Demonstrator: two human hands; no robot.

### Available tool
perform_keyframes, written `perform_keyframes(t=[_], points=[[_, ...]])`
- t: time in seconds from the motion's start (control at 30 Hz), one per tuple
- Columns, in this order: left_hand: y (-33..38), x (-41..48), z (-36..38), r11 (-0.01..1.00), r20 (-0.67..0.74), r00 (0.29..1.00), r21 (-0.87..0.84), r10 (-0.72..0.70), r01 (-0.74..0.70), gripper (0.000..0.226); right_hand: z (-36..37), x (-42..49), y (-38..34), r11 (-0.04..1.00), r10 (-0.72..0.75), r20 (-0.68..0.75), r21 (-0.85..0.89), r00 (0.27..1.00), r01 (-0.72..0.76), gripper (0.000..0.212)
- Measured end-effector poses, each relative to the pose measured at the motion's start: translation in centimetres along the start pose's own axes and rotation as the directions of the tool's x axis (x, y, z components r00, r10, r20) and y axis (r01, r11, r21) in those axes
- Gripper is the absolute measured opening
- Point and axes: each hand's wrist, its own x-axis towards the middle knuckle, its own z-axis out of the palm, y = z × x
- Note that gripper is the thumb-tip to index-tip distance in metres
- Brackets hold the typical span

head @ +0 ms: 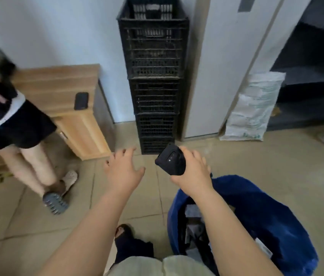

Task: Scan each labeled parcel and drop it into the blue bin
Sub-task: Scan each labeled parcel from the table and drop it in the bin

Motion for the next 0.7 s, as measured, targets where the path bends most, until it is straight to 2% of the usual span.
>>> perform_keyframes(t=[0.13,0.27,0.37,0.47,0.7], points=[[-7.8,-2.4,-4.7,0.971,-0.109,0.965,-0.034,-0.239,0.237,0.067,3.9,0.2,-7.5,0.977,-0.207,0.117,-0.033,0.971,0.212,0.086],[-15.6,-6.5,-8.3,0.890,-0.178,0.872,-0.055,-0.456,0.454,0.065,7.8,-1.4,-14.9,0.898,-0.413,0.226,-0.060,0.882,0.436,0.084],[-21.5,-10.3,-10.7,0.788,-0.212,0.764,-0.051,-0.609,0.614,0.068,10.9,-3.4,-20.7,0.808,-0.542,0.307,-0.066,0.783,0.585,0.085],[-28.3,-14.9,-13.2,0.670,-0.222,0.640,-0.100,-0.736,0.736,0.070,14.7,-6.3,-27.0,0.736,-0.621,0.361,-0.038,0.696,0.676,0.081],[-43.5,-27.9,-19.5,0.418,-0.277,0.357,-0.205,-0.892,0.885,0.071,25.3,-17.7,-40.6,0.536,-0.771,0.462,0.102,0.438,0.838,0.086]])
